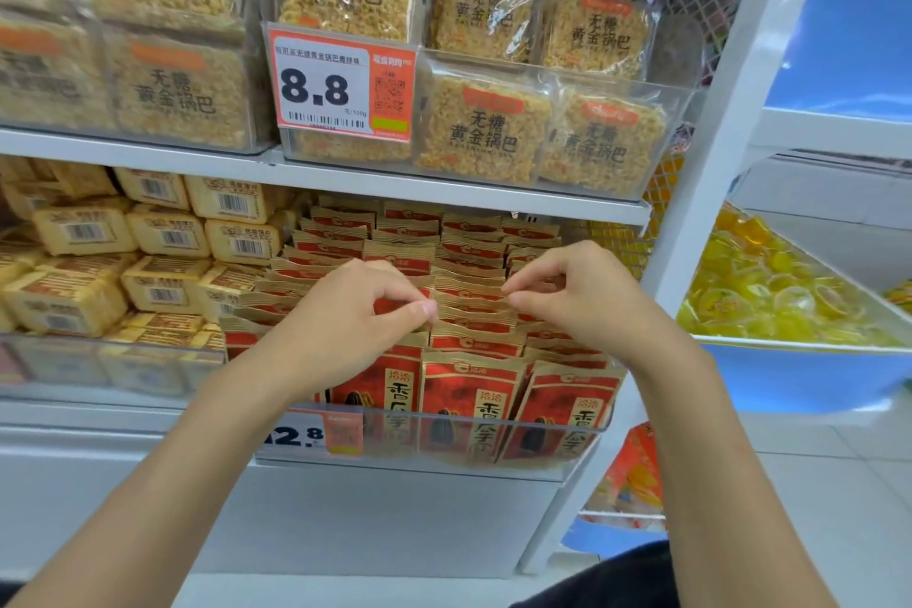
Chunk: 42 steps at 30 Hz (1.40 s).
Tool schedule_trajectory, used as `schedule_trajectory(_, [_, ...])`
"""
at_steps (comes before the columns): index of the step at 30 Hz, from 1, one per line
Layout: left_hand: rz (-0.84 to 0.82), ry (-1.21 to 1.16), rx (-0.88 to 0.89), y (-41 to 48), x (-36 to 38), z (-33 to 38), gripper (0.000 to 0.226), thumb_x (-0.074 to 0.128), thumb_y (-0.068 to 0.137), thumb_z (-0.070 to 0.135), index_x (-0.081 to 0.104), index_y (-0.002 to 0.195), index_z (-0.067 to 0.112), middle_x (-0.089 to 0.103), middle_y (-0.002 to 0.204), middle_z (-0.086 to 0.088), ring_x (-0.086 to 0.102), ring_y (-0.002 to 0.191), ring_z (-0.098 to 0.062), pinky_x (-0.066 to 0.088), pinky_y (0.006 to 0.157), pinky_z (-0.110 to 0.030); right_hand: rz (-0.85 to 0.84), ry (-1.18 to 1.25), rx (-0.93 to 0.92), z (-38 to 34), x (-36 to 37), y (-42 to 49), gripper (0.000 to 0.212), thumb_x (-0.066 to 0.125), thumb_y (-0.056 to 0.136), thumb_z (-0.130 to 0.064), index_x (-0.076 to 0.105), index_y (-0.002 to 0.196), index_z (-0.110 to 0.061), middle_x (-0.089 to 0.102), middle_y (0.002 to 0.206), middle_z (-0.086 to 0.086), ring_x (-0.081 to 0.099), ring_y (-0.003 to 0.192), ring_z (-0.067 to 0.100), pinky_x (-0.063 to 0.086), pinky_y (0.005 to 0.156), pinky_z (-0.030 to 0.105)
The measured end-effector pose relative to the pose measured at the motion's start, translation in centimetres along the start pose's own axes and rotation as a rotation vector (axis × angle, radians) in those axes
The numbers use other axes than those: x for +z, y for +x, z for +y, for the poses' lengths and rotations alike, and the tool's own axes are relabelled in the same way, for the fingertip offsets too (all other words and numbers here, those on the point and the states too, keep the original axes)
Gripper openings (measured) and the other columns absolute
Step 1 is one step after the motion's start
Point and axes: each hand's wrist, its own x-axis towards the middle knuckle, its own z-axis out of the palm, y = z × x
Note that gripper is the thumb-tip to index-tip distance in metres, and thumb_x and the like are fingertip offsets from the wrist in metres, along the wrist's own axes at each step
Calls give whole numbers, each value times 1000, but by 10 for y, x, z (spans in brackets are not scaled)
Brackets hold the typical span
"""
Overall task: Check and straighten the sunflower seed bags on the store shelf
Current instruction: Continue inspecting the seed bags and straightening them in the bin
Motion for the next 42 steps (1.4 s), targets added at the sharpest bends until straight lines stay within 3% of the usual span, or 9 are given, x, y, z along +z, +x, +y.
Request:
schedule_trajectory(7, [-25,16,-7,-1,0,3,20,56,94,43,75,90,39,63,95,21,53,99,5,44,99,-36,-68,-192,-91,-2,20,10,6,74,85,-29,79,84,-25,54,74,-18,50,82,5,47,81,30])
schedule_trajectory(12, [-43,-73,-42,-4,-5,2,20,58,94,41,77,91,38,68,102,22,59,97,7,46,92,-26,545,290,-275,-28,5,8,8,58,96,-16,60,91,-22,56,81,-13,51,75,2,44,71,20])
schedule_trajectory(15, [210,-160,-73,-2,-12,2,20,56,97,34,75,90,34,69,103,20,59,95,8,46,84,-20,930,604,-292,-50,-11,9,14,51,99,-18,52,93,-31,55,84,-8,55,78,14,49,70,35])
schedule_trajectory(17, [391,-283,-105,1,-20,0,22,52,99,30,73,92,32,70,99,15,63,94,-1,51,91,-32,1004,695,-250,-59,-15,13,12,50,99,-21,52,94,-32,57,88,-1,56,80,22,50,73,42])
schedule_trajectory(20, [435,-501,-155,0,-32,3,28,43,103,36,70,101,30,71,102,7,66,99,-12,53,94,-40,868,842,-172,-70,-7,19,12,51,99,-17,55,97,-28,58,85,6,57,74,16,50,65,34])
schedule_trajectory(26, [58,-656,-179,-12,-30,19,56,34,94,61,72,107,22,77,96,3,74,88,-13,58,83,-36,446,997,-71,-86,39,13,21,53,100,-14,48,117,-24,72,77,1,68,61,13,54,51,26])
schedule_trajectory(31, [281,-603,-116,-7,-20,15,53,44,100,48,72,94,3,76,84,-10,73,78,-29,56,83,-53,414,1023,22,-90,51,6,19,57,98,-28,63,106,-12,74,70,-5,70,62,9,53,53,20])
schedule_trajectory(36, [254,-677,-139,-7,-19,15,58,45,97,54,72,97,2,75,89,-15,72,85,-35,54,89,-56,547,921,-31,-87,56,6,28,59,97,-22,66,73,-9,70,60,-2,66,53,8,49,48,22])
schedule_trajectory(42, [446,-721,-116,-5,-19,14,49,48,98,48,73,92,7,74,87,-17,71,84,-36,56,84,-55,245,949,-3,-85,53,8,28,56,97,-33,69,94,-8,76,79,-1,71,68,10,54,57,23])
